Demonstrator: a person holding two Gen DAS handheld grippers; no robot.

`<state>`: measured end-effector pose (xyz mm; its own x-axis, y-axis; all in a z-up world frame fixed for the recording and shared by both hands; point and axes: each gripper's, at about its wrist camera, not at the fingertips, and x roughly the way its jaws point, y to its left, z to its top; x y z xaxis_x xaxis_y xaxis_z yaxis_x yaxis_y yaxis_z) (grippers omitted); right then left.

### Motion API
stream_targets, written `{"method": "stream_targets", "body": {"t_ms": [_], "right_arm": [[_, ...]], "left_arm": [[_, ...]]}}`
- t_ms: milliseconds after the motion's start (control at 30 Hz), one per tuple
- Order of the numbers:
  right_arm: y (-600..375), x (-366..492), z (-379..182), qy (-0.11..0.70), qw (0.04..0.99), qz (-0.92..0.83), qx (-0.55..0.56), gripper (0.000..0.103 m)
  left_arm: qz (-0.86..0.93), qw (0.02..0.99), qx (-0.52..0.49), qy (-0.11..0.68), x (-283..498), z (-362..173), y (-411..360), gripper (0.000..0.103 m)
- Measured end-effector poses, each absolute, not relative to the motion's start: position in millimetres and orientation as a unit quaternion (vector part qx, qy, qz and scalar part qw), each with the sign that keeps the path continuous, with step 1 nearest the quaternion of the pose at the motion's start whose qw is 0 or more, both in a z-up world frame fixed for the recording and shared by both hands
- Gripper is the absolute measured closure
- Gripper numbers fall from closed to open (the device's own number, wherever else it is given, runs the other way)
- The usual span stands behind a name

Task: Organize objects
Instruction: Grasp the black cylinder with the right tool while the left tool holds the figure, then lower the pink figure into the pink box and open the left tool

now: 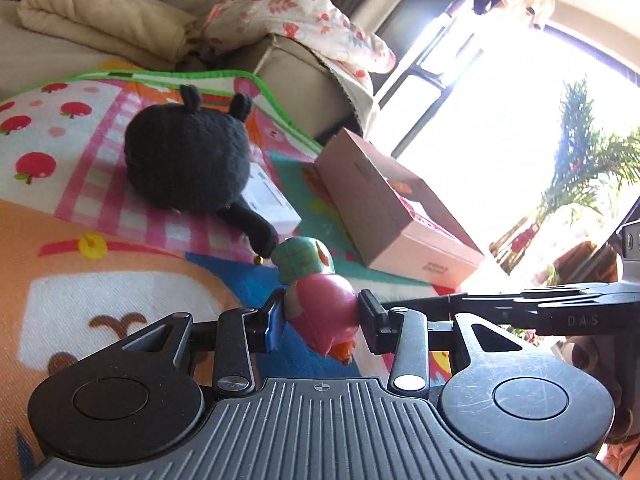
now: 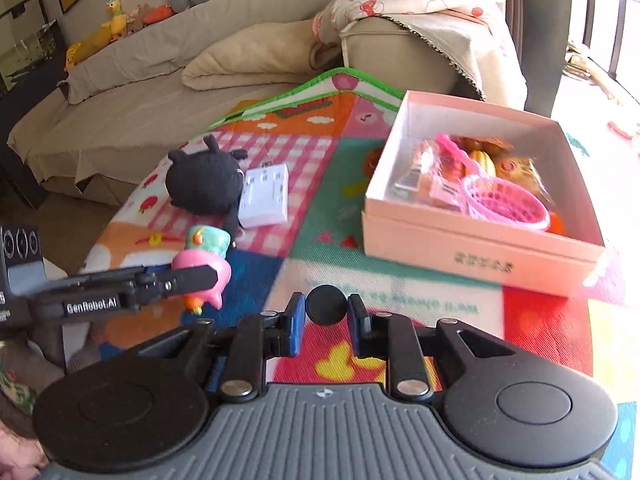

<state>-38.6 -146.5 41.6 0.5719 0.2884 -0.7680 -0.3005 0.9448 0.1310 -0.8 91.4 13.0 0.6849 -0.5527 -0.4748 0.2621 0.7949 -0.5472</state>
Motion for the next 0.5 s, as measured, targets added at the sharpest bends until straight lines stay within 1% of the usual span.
{"method": "stream_targets", "body": {"t_ms": [200,233,300,500], "right_arm": [[-179,-79,13,0.433,0.891,0.135,-0.004,0.08],[-180,-82,9,0.43,0.893,0.134,-0.01,0.078],[-181,-87,2,0.425,0.894,0.138,-0.02,0.069],[-171,-85,-7,0.378,0.912,0.14,-0.074,0.065]], "left_arm": [[-0.227,0.889,-0.19,0.35,-8,16,65,0.06],[-0.226,0.89,-0.179,0.353,-10,17,60,0.06],[-0.225,0.891,-0.161,0.36,-13,20,53,0.06],[-0.23,0.892,-0.113,0.372,-21,23,34,0.06]]}}
